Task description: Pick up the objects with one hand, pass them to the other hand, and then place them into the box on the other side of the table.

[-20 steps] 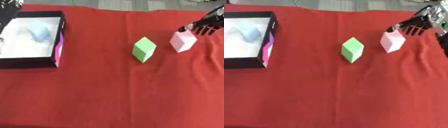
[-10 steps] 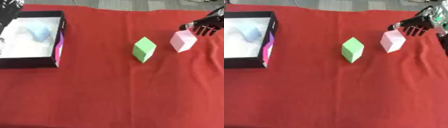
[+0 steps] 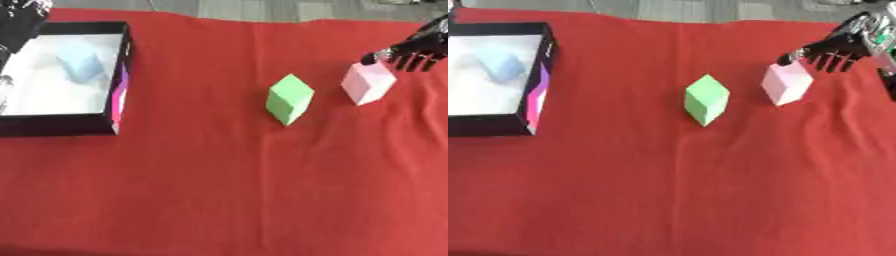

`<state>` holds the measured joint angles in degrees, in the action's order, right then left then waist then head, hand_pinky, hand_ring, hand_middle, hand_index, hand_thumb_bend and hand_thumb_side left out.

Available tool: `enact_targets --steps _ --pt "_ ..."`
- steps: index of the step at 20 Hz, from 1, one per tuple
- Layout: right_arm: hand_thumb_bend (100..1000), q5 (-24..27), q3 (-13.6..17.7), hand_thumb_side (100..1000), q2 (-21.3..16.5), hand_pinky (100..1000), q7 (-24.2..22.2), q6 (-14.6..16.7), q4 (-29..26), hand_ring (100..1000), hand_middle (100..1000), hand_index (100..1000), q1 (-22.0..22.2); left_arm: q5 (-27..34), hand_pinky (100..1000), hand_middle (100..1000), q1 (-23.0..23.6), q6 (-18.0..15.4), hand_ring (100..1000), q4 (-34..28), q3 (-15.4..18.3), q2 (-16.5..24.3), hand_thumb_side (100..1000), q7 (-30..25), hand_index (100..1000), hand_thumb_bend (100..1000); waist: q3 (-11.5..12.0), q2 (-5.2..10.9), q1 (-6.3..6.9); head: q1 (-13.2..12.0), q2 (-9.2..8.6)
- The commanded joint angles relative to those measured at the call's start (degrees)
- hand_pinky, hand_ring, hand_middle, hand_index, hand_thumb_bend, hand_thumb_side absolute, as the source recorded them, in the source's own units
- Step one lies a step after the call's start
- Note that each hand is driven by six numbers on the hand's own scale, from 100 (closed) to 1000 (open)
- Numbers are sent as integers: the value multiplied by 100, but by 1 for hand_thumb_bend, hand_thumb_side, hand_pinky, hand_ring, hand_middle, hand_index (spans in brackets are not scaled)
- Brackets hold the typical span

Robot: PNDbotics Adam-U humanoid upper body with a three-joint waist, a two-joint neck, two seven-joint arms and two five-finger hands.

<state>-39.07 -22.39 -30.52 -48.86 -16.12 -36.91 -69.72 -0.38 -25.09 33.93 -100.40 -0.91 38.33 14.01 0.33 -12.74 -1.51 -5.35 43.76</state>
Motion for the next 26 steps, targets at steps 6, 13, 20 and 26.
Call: enact_targets --steps 6,13,20,26 --pt "584 266 -368 822 -306 906 -109 -437 -620 876 804 890 1 -44 721 601 -36 -4 732 -61 30 207 748 -41 677 141 -5 105 -79 -15 36" --pt "592 280 -500 832 -330 909 -213 -576 -709 876 805 890 60 -43 721 599 -22 -2 733 -66 28 194 751 -41 677 140 0 95 -86 3 36" --pt "598 345 -585 829 -328 908 -305 -559 -767 875 803 889 99 -32 722 599 -10 -1 734 -66 26 184 753 -41 677 137 4 84 -87 20 36" --pt "602 336 -620 822 -299 909 -310 -576 -709 875 802 888 137 -30 722 599 1 1 734 -67 22 171 755 -46 676 135 13 77 -82 31 36"
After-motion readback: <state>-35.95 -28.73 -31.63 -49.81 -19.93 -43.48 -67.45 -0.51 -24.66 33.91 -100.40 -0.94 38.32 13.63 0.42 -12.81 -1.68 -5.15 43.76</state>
